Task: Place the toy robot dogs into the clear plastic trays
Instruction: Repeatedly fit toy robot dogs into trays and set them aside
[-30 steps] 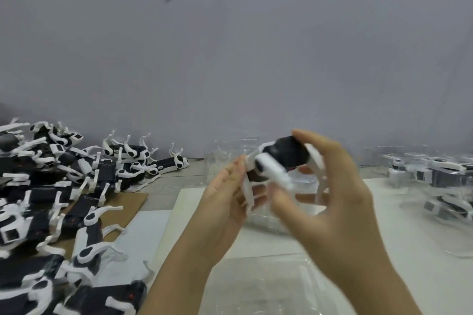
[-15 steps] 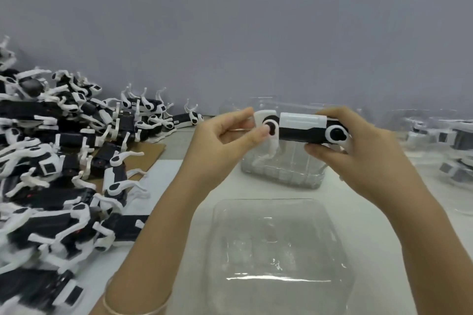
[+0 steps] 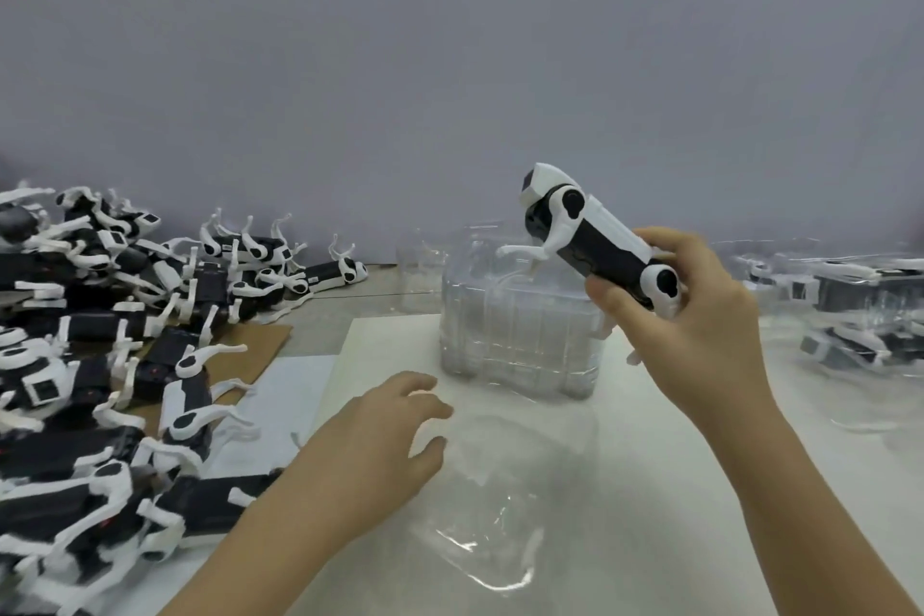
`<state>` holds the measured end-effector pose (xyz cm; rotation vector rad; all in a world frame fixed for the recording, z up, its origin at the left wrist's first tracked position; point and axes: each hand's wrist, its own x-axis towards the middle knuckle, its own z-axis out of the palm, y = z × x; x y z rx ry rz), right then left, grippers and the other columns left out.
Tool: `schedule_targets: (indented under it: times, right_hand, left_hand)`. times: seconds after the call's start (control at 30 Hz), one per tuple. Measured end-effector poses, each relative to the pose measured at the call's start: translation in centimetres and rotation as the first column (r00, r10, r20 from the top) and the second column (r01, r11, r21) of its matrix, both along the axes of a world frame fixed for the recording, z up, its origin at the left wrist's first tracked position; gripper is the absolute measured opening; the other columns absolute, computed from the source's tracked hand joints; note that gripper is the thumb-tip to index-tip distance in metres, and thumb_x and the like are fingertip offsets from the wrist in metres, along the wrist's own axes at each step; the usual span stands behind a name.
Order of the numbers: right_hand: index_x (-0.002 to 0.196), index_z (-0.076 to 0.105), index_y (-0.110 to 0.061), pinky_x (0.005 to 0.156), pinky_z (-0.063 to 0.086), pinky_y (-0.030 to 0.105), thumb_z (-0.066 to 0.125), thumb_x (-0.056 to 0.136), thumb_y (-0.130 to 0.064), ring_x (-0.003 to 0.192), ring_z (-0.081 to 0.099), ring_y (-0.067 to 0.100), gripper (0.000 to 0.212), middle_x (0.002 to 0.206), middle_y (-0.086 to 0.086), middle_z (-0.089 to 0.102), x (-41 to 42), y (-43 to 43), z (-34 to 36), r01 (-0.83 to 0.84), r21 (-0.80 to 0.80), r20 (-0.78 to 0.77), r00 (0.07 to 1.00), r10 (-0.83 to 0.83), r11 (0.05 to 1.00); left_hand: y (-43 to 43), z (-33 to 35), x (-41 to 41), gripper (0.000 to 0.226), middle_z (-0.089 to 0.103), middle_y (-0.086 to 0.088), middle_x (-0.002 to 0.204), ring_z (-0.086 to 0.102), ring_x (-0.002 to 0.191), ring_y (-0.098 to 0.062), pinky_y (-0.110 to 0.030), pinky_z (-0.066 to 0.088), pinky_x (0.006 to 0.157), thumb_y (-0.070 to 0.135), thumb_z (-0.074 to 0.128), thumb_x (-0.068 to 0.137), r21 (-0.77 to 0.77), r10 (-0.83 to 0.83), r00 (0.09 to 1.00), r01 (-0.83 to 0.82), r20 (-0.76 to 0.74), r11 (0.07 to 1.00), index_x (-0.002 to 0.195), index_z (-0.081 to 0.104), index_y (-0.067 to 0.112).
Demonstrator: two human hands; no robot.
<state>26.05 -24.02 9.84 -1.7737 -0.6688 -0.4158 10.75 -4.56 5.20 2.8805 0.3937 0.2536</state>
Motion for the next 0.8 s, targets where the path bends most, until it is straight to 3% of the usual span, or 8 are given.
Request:
schedule_targets:
  times: [0.07,0.23,0.3,0.37,0.5,0.57,0.7,0.8]
  right_hand:
    - [0.104,0.054,-0.050,0.066,0.056,0.051,0.075,0.073,-0.042,0.075,0.065,0.022,0.039,0.090,-0.021,0.066,0.2,-0.2,0.0,0.005,0.018,-0.009,1.000,-0.004,1.000]
    - [0.103,0.054,-0.050,0.065,0.056,0.050,0.077,0.075,-0.036,0.075,0.064,0.015,0.039,0.091,-0.027,0.064,0.8,-0.6,-0.2,-0.007,0.047,-0.038,0.999,0.009,0.999]
    - [0.103,0.055,-0.051,0.065,0.056,0.050,0.077,0.073,-0.038,0.076,0.065,0.017,0.039,0.091,-0.026,0.064,0.9,-0.7,-0.2,-0.023,0.045,-0.049,0.998,0.025,0.999]
    - [0.104,0.055,-0.051,0.064,0.056,0.050,0.077,0.073,-0.038,0.075,0.066,0.017,0.040,0.089,-0.025,0.064,0.9,-0.7,-0.2,-0.035,0.036,-0.046,0.998,0.036,0.999]
    - [0.108,0.052,-0.060,0.063,0.057,0.049,0.076,0.075,-0.040,0.069,0.062,0.020,0.045,0.085,-0.021,0.062,1.0,-0.5,-0.4,-0.053,0.014,-0.054,0.997,0.054,0.998]
    - [0.107,0.053,-0.060,0.061,0.056,0.049,0.075,0.075,-0.041,0.068,0.061,0.022,0.043,0.082,-0.014,0.062,1.1,-0.5,-0.5,-0.061,0.025,-0.064,0.996,0.063,0.998]
    - [0.109,0.056,-0.057,0.061,0.056,0.048,0.076,0.076,-0.038,0.072,0.062,0.019,0.043,0.084,-0.015,0.064,1.4,-0.6,-0.6,-0.095,0.033,-0.082,0.992,0.097,0.995]
    - [0.111,0.057,-0.056,0.062,0.056,0.048,0.078,0.077,-0.035,0.073,0.062,0.017,0.045,0.086,-0.019,0.065,1.4,-0.8,-0.6,-0.135,-0.014,-0.078,0.988,0.134,0.991]
  left_hand:
    - [-1.1,0.2,-1.1,0.035,0.037,0.026,0.144,0.055,0.112,-0.005,-0.019,0.041,0.092,0.053,0.041,0.095,0.049,0.044,0.998,-0.046,0.036,0.998,0.123,0.058,0.038]
    - [-2.4,1.5,-3.0,0.033,0.057,0.038,0.088,0.056,0.069,0.003,-0.013,0.039,0.059,0.067,0.034,0.064,-0.259,-0.049,0.975,0.106,0.217,0.960,0.071,0.059,0.045]
    - [-1.2,1.3,-3.0,0.029,0.056,0.040,0.097,0.057,0.081,0.010,-0.015,0.043,0.066,0.061,0.048,0.063,-0.193,-0.062,0.936,0.135,0.345,0.972,0.085,0.062,0.051]
    - [0.5,0.7,-2.7,0.052,0.045,0.042,0.125,0.042,0.116,0.017,-0.020,0.038,0.093,0.066,0.061,0.058,-0.137,-0.099,0.931,0.155,0.351,0.978,0.109,0.057,0.057]
    - [3.3,-1.2,-1.7,0.114,0.002,0.041,0.148,0.003,0.142,0.012,-0.031,0.017,0.118,0.097,0.058,0.032,-0.220,-0.088,0.995,0.094,0.038,0.971,0.128,0.000,0.079]
    - [3.8,-2.1,-1.0,0.117,0.011,0.027,0.154,0.013,0.145,0.002,-0.028,0.017,0.120,0.097,0.059,0.029,-0.367,-0.082,0.997,0.080,0.010,0.927,0.123,-0.009,0.080]
    - [2.5,-4.2,-1.3,0.128,0.011,0.009,0.159,0.025,0.144,-0.016,-0.021,0.023,0.112,0.078,0.049,0.046,-0.440,-0.062,0.998,0.053,-0.006,0.896,0.152,-0.005,0.032]
    - [0.9,-3.4,-0.3,0.120,0.021,0.022,0.147,0.050,0.117,-0.010,-0.032,0.034,0.110,0.093,0.030,0.039,-0.358,0.080,0.997,-0.073,0.004,0.931,0.148,0.004,0.051]
